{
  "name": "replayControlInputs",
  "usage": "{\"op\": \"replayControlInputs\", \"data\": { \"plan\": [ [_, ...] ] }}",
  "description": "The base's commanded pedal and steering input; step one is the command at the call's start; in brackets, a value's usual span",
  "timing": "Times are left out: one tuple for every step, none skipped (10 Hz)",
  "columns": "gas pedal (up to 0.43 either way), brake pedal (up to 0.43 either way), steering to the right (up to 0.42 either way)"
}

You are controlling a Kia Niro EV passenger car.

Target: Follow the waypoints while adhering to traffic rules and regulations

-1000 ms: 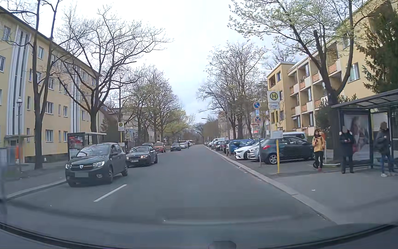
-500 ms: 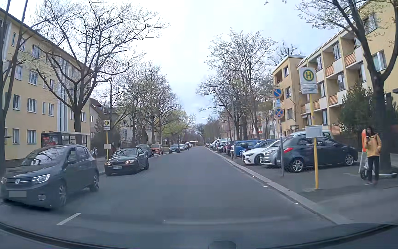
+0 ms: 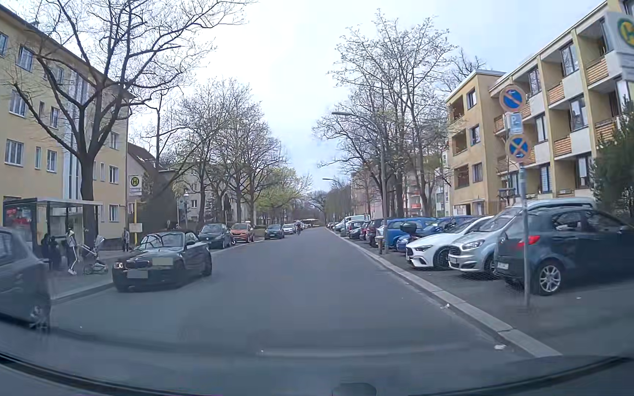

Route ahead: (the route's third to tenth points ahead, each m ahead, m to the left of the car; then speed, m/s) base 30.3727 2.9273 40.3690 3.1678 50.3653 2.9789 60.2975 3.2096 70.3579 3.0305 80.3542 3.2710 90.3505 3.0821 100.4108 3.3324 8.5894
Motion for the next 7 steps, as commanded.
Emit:
{"op": "replayControlInputs", "data": {
  "plan": [
    [0.098, 0.000, -0.002],
    [0.067, 0.000, -0.002],
    [0.059, 0.000, -0.002],
    [0.059, 0.000, -0.002],
    [0.047, 0.000, -0.002],
    [0.039, 0.000, -0.002],
    [0.039, 0.000, -0.002]
  ]
}}
